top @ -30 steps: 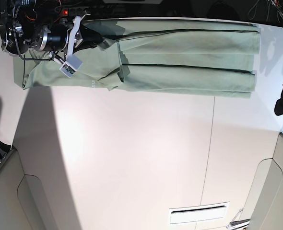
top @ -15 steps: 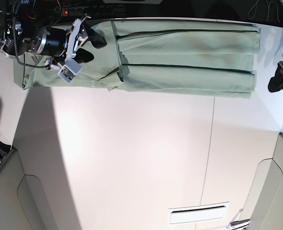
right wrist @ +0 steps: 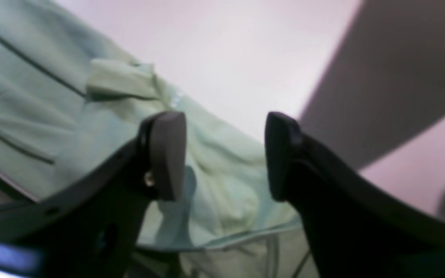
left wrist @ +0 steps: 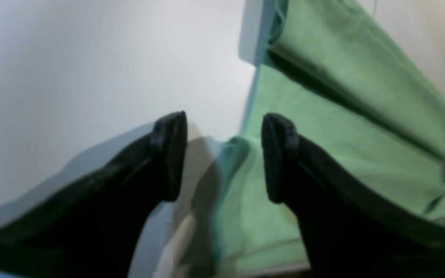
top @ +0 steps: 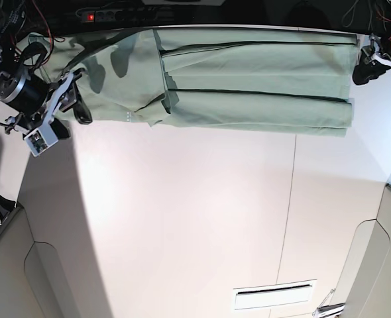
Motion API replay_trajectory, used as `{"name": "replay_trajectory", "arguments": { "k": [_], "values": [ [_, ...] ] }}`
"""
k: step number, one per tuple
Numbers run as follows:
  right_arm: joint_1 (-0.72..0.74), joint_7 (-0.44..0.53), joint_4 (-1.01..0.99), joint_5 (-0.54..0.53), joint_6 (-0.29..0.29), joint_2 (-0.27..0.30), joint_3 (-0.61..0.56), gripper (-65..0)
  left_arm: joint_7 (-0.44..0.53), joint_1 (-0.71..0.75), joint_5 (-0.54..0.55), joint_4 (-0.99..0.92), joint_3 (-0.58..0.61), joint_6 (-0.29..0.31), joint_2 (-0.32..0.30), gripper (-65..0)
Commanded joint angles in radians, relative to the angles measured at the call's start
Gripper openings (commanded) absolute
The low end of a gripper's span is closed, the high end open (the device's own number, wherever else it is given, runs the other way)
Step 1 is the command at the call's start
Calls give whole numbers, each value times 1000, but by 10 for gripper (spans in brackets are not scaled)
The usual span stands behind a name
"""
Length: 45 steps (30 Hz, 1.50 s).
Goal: Fold the T-shirt properly
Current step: 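Move the left gripper to the folded shirt's end and grasp, then fold the shirt end with the left gripper toward the right gripper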
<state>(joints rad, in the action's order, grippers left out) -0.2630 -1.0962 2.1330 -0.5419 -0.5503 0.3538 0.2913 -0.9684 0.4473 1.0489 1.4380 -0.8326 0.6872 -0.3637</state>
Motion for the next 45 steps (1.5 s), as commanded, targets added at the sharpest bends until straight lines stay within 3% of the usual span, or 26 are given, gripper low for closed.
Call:
{"name": "replay_trajectory", "arguments": {
  "k": [1, 7, 14, 20, 33, 36, 41, 45],
  "values": [
    [7, 27, 8, -7, 2, 10, 13, -329, 7, 2, 12, 14, -2, 11, -5, -315],
    [7, 27, -15, -8, 2, 10, 14, -329, 17, 1, 11, 14, 41, 11, 52, -315],
    [7, 27, -20, -8, 2, 10, 14, -329, 34, -2, 5, 14, 114, 11, 53, -315],
    [7, 27, -20, -8, 2, 10, 14, -329, 151, -10, -56, 14, 124, 11, 53, -315],
    [7, 31, -20, -8, 2, 9, 14, -329, 168, -84, -127, 13, 125, 11, 63, -329],
    [7, 31, -20, -8, 2, 9, 14, -329, 169, -84, -127, 13, 125, 11, 81, -427],
    [7, 31, -20, -8, 2, 9, 14, -329, 207, -84, -130, 13, 125, 11, 95, -647],
    [7, 31, -20, -8, 2, 9, 14, -329, 268, -84, -133, 13, 124, 11, 95, -650]
  ]
}}
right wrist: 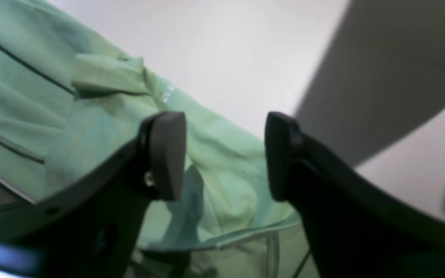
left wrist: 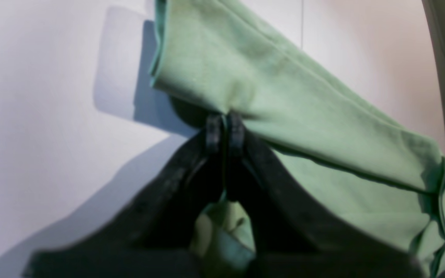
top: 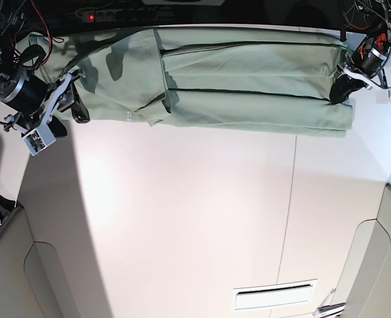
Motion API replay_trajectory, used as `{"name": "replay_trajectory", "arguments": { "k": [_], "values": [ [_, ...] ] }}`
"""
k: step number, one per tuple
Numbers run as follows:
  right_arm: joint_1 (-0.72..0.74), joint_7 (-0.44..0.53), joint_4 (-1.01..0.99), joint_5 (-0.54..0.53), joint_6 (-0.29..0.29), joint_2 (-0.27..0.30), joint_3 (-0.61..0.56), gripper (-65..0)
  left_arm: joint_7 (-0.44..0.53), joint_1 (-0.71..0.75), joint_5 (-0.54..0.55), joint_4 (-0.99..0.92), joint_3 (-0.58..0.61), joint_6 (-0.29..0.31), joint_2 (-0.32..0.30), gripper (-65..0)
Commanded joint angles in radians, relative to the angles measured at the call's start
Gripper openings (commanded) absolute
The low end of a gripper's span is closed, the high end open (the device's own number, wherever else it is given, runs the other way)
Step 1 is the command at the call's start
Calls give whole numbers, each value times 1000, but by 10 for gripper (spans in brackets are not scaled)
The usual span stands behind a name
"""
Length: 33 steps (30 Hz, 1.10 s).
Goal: Fold the T-shirt properly
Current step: 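Fold the shirt end with the left gripper toward the right gripper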
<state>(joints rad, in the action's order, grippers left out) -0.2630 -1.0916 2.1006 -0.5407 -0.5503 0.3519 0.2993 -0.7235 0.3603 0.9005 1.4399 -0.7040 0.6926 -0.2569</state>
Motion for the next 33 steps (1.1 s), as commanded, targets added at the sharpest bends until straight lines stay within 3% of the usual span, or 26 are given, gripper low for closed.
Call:
{"name": "replay_trajectory", "arguments": {
  "k": [1, 4, 10, 17, 23, 33],
  "values": [
    [7, 26, 12, -8, 5, 11, 6, -329, 37, 3, 16, 11, -4, 6, -12, -650],
    [7, 26, 12, 18, 31, 11, 6, -329, 22, 3, 67, 14, -10, 6, -12, -650],
    [7, 34, 3, 157, 110, 11, 6, -329, -227, 3, 397, 86, -24, 6, -2, -650],
    [7, 41, -67, 247, 167, 11, 7, -329, -385, 6, 583, 231, -9, 6, 115, -650],
    [7, 45, -198, 357, 240, 17, 7, -329, -420, 11, 583, 246, 144, 6, 190, -650],
    [7, 64, -318, 388, 240, 17, 9, -329, -417, -35, 583, 246, 481, 6, 214, -650]
  ]
}}
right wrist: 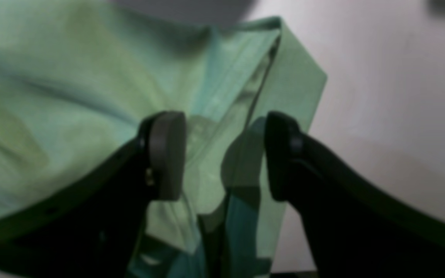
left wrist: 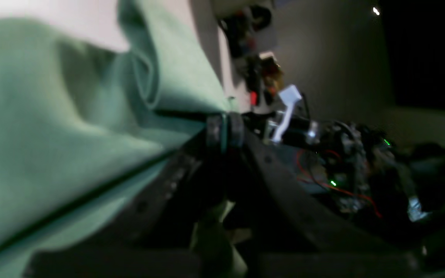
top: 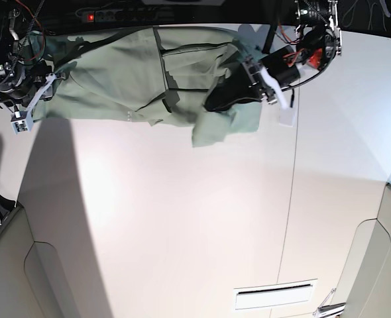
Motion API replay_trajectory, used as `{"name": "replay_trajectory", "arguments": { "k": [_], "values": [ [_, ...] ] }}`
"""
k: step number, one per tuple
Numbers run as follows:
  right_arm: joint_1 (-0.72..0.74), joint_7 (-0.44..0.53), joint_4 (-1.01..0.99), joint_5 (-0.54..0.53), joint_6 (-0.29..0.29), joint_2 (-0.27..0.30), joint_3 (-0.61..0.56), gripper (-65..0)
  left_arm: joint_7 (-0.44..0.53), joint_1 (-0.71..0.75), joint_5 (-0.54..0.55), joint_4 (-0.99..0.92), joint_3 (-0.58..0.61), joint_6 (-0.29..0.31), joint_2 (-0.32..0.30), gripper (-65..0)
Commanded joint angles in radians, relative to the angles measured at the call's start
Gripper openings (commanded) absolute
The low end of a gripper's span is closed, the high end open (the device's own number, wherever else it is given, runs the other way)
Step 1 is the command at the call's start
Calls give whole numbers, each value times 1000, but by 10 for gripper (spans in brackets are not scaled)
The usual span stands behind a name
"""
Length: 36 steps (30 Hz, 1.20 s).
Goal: Fold the T-shirt properly
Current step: 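Fold the shirt end with the left gripper toward the right gripper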
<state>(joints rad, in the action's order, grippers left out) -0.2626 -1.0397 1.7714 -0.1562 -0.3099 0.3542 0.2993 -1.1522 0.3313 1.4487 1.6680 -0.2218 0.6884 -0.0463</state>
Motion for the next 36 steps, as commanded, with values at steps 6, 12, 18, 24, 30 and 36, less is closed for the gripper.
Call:
{"name": "replay_trajectory", "arguments": {
  "k": [6, 12, 18, 24, 30, 36],
  "values": [
    [7, 12, 11, -1, 0, 14, 9, -329, 42, -39, -33, 18, 106, 10, 39, -650],
    [7, 13, 11, -1, 0, 14, 8, -329, 42, -40, -94, 18, 188, 10, 39, -650],
    [7, 23, 11, -1, 0, 14, 8, -329, 79, -43, -178, 18, 203, 10, 41, -650],
    [7, 23, 11, -9, 0, 14, 8, -329, 63, -51, -128, 39, 203, 10, 41, -384],
    [7, 23, 11, -9, 0, 14, 8, -329, -9, -49, -142, 196, 201, 10, 40, -378],
    [7, 23, 11, -9, 0, 14, 8, -329, -8, -32, -288, 337, 200, 10, 13, -378]
  ]
}}
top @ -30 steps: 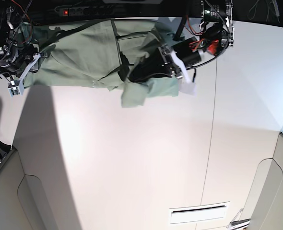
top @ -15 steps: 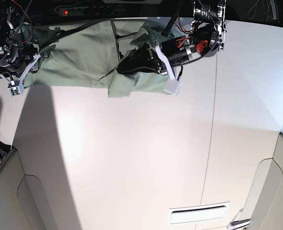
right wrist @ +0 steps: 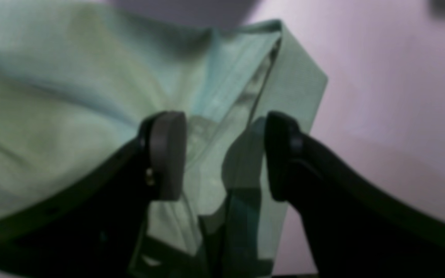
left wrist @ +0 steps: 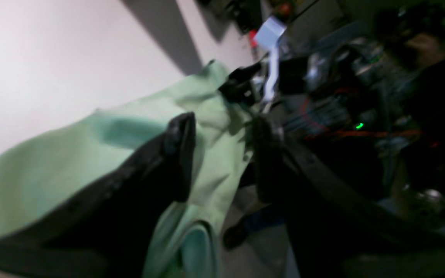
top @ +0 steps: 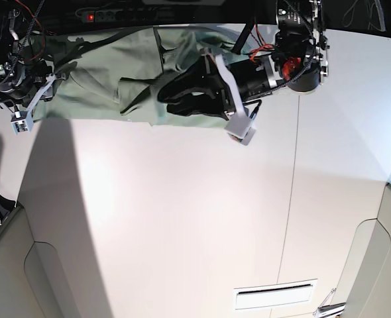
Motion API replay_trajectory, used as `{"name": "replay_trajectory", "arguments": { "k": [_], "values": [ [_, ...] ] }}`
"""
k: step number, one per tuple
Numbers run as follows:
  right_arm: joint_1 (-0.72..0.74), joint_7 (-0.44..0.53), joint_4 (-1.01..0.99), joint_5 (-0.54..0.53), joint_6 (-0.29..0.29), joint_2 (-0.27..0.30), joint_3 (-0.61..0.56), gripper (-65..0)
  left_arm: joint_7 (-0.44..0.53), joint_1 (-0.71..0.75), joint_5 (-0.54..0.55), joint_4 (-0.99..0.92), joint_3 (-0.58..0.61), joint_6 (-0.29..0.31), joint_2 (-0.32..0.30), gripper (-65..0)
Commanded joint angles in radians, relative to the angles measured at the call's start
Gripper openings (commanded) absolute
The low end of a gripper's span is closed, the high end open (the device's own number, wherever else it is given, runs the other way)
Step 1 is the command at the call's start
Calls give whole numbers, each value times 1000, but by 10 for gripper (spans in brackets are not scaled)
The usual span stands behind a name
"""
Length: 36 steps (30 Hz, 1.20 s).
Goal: Fold the T-shirt properly
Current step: 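Fold the shirt end with the left gripper toward the right gripper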
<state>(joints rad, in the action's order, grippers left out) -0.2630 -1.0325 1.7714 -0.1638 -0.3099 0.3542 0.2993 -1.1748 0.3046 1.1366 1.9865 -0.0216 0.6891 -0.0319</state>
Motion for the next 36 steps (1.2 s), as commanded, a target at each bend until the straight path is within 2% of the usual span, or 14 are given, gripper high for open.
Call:
{"name": "replay_trajectory", "arguments": {
  "k": [1, 7, 10, 17, 21, 24, 36],
  "values": [
    [8, 16, 11, -2, 0, 14, 8, -329, 14, -4, 20, 23, 0, 9, -9, -378],
    [8, 24, 11, -2, 0, 14, 8, -329, 13, 1, -12, 23, 0, 9, -16, -378],
    [7, 23, 11, -1, 0, 14, 8, -329, -7, 7, -70, 23, 0, 9, -23, -378],
    [8, 23, 11, -1, 0, 14, 8, -329, -18, 90, -202, 23, 0, 9, -145, -378],
    [8, 25, 11, -2, -1, 14, 8, -329, 77, 141, -279, 23, 0, 9, -191, -378],
    [8, 27, 11, -2, 0, 14, 8, -329, 109, 148, -324, 23, 0, 9, -196, -377],
    [8, 27, 11, -6, 0, 14, 8, -329, 124, 147, -314, 23, 92, 9, -195, -376]
  ]
}}
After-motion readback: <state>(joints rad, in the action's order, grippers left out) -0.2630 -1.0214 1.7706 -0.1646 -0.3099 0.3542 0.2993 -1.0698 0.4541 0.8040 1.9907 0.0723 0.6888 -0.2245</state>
